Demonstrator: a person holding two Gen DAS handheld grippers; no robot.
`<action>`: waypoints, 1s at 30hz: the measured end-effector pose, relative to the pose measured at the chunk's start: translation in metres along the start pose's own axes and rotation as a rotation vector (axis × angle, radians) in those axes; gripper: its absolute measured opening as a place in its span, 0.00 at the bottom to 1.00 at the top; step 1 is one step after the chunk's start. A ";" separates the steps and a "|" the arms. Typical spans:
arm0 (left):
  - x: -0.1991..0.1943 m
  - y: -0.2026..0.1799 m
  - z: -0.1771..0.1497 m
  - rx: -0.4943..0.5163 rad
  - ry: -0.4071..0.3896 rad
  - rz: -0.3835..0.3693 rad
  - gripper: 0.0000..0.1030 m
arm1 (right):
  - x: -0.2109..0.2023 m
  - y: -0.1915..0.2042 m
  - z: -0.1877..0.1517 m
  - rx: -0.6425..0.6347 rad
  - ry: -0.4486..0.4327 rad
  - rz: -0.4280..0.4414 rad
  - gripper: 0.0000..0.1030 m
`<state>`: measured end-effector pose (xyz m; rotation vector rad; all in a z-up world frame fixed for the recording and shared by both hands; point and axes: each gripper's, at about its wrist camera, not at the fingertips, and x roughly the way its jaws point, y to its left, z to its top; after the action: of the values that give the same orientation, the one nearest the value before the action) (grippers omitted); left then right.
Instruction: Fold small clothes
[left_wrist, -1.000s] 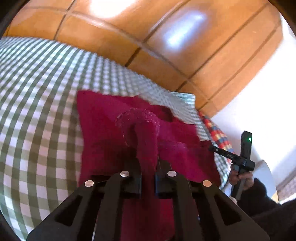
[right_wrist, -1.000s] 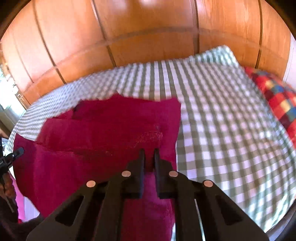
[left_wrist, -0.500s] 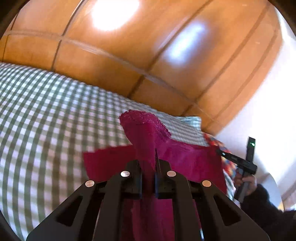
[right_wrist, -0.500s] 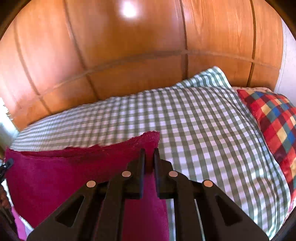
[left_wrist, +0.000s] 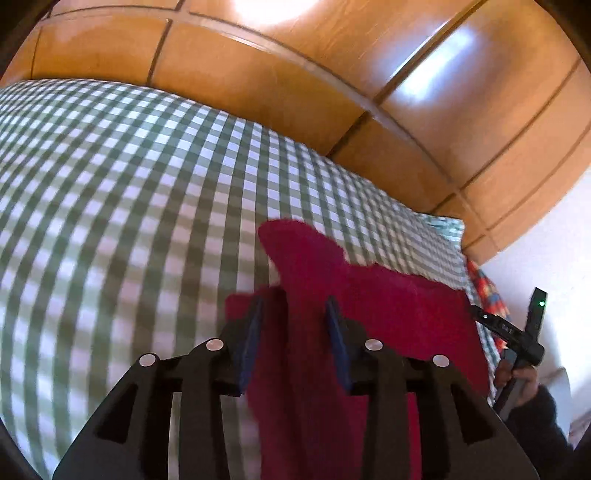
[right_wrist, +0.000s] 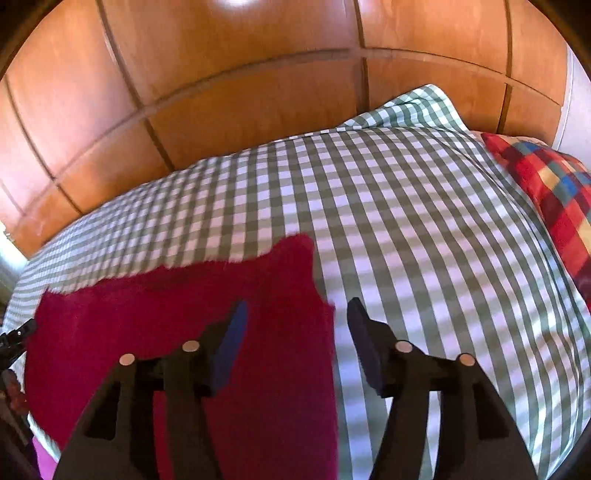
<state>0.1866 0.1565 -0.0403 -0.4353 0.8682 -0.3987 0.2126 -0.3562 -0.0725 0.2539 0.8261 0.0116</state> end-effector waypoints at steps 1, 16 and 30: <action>-0.013 0.001 -0.012 0.015 -0.003 -0.023 0.32 | -0.009 -0.004 -0.010 0.000 -0.002 0.016 0.61; -0.063 -0.028 -0.149 0.273 0.070 -0.089 0.52 | -0.071 -0.015 -0.137 0.007 0.110 0.146 0.62; -0.093 -0.024 -0.157 0.412 0.153 -0.137 0.08 | -0.090 -0.014 -0.144 -0.117 0.106 0.057 0.10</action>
<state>0.0034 0.1510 -0.0577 -0.0828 0.8798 -0.7276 0.0454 -0.3483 -0.1036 0.1678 0.9199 0.1275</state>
